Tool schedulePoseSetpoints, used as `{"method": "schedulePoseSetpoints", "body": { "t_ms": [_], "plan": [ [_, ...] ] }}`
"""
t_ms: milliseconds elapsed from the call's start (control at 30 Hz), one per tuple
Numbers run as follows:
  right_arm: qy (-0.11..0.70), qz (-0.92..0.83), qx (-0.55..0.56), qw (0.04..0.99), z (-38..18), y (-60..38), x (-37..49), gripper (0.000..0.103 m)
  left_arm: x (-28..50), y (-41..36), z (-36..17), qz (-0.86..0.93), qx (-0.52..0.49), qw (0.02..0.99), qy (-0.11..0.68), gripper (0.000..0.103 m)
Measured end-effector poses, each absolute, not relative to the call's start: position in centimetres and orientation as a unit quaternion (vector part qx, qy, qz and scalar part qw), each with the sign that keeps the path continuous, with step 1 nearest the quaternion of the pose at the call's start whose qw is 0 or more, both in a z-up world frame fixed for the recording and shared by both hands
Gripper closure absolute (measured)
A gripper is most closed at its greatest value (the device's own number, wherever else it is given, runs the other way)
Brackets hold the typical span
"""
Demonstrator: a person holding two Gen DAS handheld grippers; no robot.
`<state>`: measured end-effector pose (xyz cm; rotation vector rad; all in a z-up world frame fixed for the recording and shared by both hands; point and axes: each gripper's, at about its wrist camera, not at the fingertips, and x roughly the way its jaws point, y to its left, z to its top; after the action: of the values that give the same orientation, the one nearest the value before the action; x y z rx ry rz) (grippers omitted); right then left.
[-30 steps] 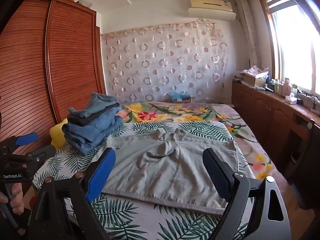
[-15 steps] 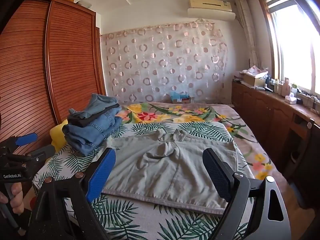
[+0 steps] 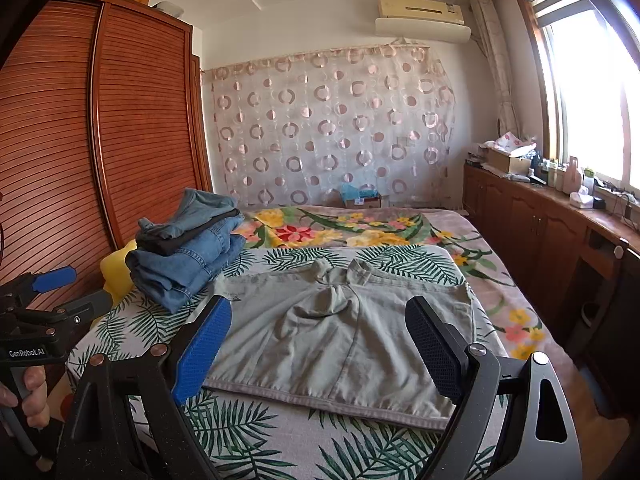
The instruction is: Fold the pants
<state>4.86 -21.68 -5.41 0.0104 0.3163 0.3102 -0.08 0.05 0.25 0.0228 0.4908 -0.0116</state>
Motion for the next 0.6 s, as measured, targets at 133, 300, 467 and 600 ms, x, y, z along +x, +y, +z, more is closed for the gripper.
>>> {"method": "schedulePoseSetpoints", "body": {
  "t_ms": [133, 300, 467, 600],
  "plan": [
    [0.157, 0.154, 0.005, 0.976, -5.42, -21.66, 4.84, 0.013, -0.13, 0.03, 0.20, -0.006, 0.011, 0.970, 0.242, 0.000],
    [0.157, 0.154, 0.005, 0.976, -5.41, -21.68, 4.86, 0.013, -0.05, 0.02, 0.21, -0.006, 0.012, 0.970, 0.243, 0.000],
    [0.156, 0.153, 0.005, 0.976, -5.40, -21.66, 4.82, 0.013, -0.12, 0.01, 0.22, -0.006, 0.012, 0.970, 0.241, 0.000],
    [0.156, 0.153, 0.005, 0.976, -5.39, -21.67, 4.83, 0.013, -0.33, -0.03, 0.87, -0.008, 0.012, 0.971, 0.240, 0.000]
  ]
}}
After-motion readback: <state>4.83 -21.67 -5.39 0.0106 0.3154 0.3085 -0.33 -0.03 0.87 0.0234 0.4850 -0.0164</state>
